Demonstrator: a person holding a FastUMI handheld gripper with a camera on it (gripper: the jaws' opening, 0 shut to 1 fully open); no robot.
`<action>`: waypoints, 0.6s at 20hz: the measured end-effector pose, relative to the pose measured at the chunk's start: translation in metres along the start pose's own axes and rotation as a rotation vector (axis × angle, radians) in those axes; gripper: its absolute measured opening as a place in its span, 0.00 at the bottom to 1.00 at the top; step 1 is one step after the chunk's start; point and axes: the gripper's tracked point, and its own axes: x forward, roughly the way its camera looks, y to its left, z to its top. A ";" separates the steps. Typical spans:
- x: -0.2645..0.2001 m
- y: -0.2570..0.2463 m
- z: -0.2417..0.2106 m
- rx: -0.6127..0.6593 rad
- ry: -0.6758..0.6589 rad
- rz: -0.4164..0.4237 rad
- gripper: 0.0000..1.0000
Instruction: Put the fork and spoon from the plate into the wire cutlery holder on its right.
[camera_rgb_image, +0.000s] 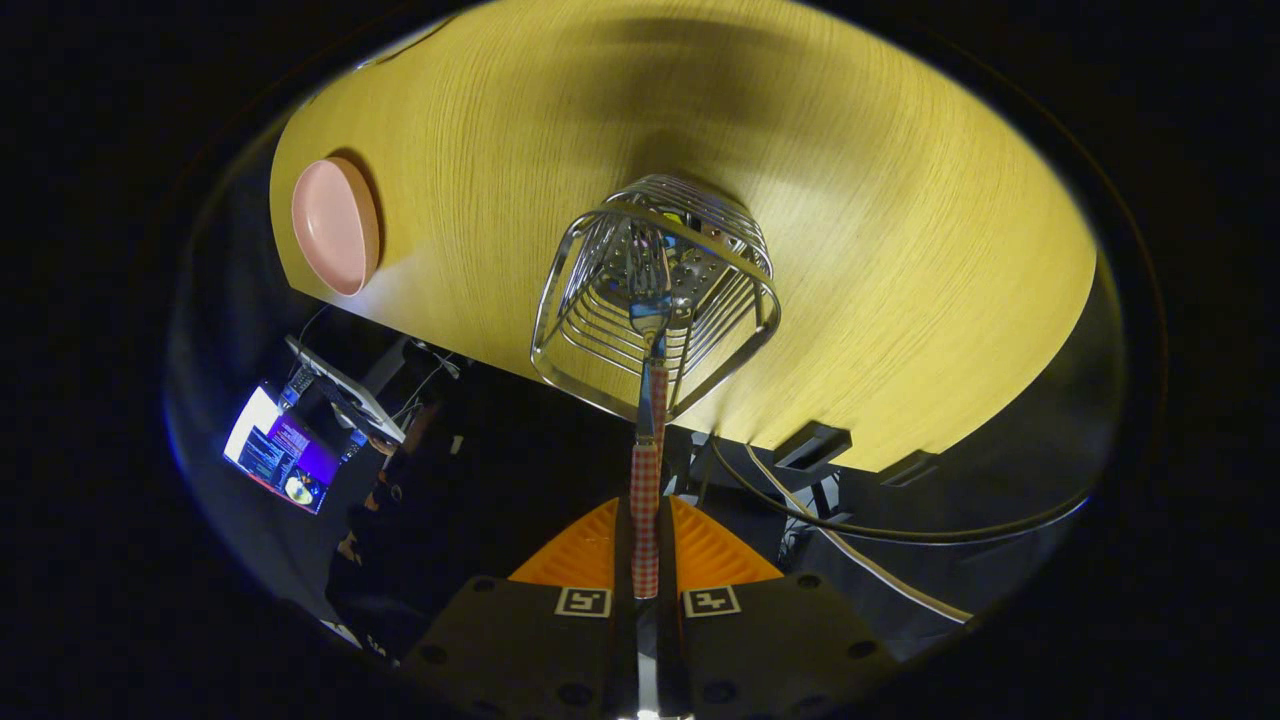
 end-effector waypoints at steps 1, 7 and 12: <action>0.000 0.000 0.004 -0.001 0.001 -0.002 0.13; -0.005 -0.004 0.017 -0.022 -0.065 -0.015 0.29; -0.023 0.005 0.029 -0.020 -0.349 0.070 0.50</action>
